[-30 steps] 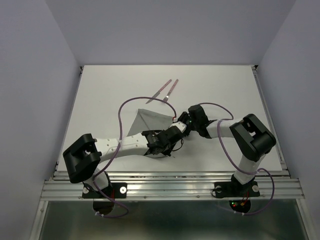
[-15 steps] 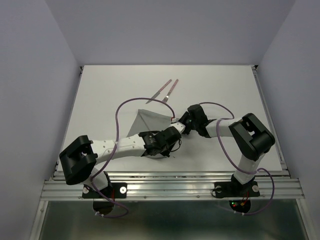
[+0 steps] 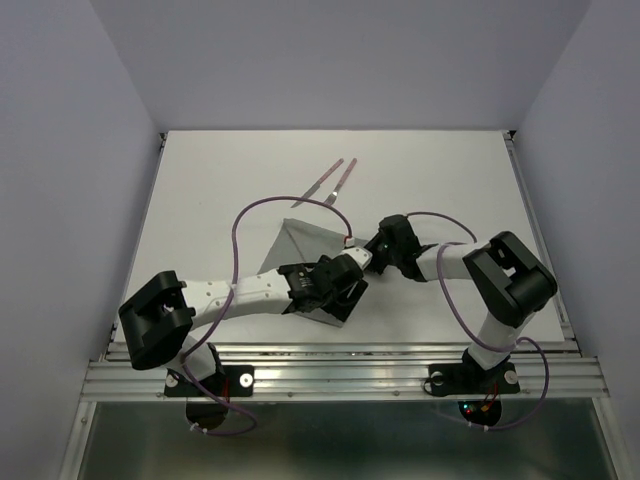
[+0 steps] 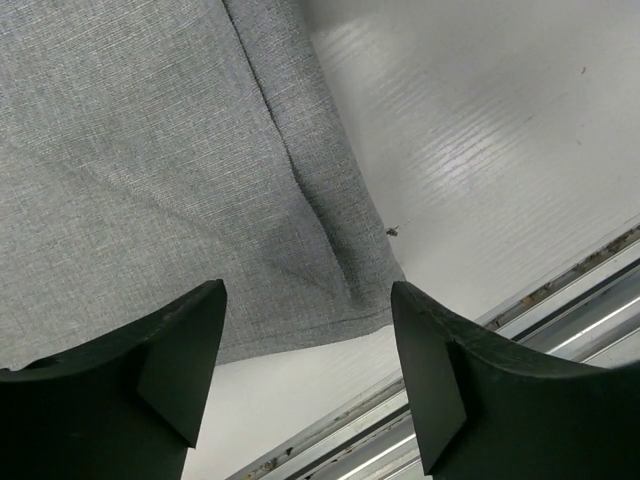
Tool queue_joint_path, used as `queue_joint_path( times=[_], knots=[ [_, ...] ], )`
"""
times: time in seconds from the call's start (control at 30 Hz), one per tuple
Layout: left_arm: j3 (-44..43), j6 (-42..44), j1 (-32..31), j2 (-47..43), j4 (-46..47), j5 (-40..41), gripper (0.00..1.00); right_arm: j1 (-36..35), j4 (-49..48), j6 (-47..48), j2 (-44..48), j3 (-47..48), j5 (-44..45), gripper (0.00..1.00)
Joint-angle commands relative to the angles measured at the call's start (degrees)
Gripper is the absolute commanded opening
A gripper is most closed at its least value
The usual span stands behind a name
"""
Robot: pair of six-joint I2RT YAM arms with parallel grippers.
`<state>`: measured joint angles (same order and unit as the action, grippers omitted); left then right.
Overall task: Fold the napkin into a case and place the utensils inside
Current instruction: Pick up the upper triangle-folded napkin from the center of the board.
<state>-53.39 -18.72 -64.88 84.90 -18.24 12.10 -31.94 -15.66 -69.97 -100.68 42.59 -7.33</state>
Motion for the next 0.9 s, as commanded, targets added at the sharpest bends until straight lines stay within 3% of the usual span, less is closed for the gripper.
queue_joint_path(
  times=[0.0, 0.07, 0.23, 0.47, 0.87],
  knots=[
    [-2.2, -0.1, -1.6, -1.2, 0.3, 0.6, 0.82, 0.3, 0.4, -3.8, 4.2, -2.6, 4.8, 0.01],
    [-2.9, -0.9, -2.3, 0.0, 0.7, 1.2, 0.90, 0.3, 0.5, -5.3, 5.2, -4.8, 6.1, 0.01],
    [-5.8, -3.2, -6.1, 3.7, 0.3, 4.7, 0.90, 0.3, 1.4, -7.9, 7.5, -6.9, 7.1, 0.01],
    [-13.1, -10.7, -10.3, 13.3, -7.2, 19.6, 0.78, 0.8, 3.7, -10.2, 9.0, -6.8, 7.1, 0.01],
    [-15.6, -16.7, -12.1, 18.2, -11.7, 28.3, 0.67, 0.8, 18.9, -10.6, 14.7, -0.9, 9.7, 0.01]
  ],
)
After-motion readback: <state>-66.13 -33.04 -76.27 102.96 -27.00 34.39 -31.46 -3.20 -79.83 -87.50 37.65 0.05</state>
